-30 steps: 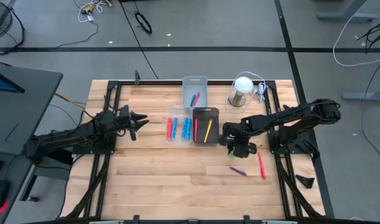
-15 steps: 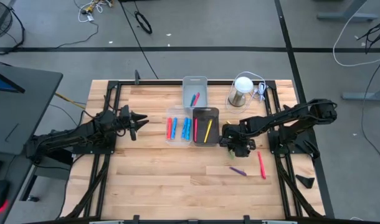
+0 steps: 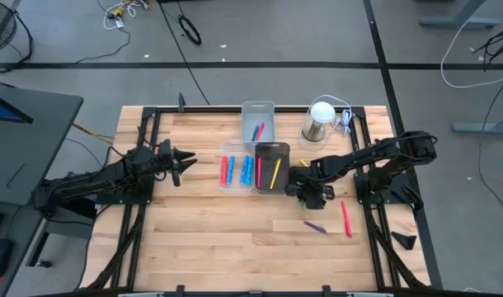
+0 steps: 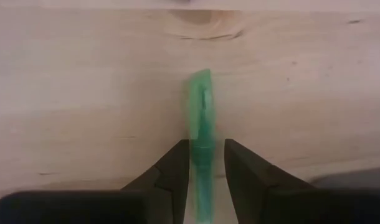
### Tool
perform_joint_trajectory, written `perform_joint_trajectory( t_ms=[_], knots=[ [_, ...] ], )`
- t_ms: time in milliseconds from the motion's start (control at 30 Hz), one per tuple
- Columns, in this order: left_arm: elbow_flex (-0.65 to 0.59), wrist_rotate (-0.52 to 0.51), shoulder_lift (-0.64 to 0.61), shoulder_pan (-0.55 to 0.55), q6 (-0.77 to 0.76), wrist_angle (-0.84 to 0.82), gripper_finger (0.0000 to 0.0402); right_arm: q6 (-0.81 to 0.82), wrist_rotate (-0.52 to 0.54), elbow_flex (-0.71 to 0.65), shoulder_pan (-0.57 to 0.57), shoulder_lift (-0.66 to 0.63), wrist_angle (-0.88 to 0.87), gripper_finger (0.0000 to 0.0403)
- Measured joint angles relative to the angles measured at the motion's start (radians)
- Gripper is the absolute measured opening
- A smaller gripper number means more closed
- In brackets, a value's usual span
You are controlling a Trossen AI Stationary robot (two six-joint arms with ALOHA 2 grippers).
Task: Pick & Place Markers
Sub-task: Put the green pen into the gray bin
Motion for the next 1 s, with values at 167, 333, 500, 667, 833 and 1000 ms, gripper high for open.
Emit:
perform_joint_trajectory(
  t_ms=[167, 333, 500, 667, 833, 1000],
  knots=[
    [0.000, 0.000, 0.000, 0.000, 0.000, 0.000, 0.0135, 0.092, -0.007, 0.000, 0.001, 0.016, -0.008, 0.0107],
    [0.000, 0.000, 0.000, 0.000, 0.000, 0.000, 0.0135, 0.282, -0.016, 0.020, 0.003, 0.019, -0.030, 0.0107],
    [0.000, 0.000, 0.000, 0.000, 0.000, 0.000, 0.0135, 0.522, -0.027, 0.024, 0.006, 0.019, -0.024, 0.0107],
    [0.000, 0.000, 0.000, 0.000, 0.000, 0.000, 0.0135, 0.723, -0.040, 0.022, 0.004, 0.022, -0.028, 0.0107],
    [0.000, 0.000, 0.000, 0.000, 0.000, 0.000, 0.0135, 0.795, -0.040, 0.022, 0.005, 0.021, -0.023, 0.0107],
    [0.000, 0.000, 0.000, 0.000, 0.000, 0.000, 0.0135, 0.809, -0.035, 0.020, 0.005, 0.012, -0.010, 0.0107]
  ],
)
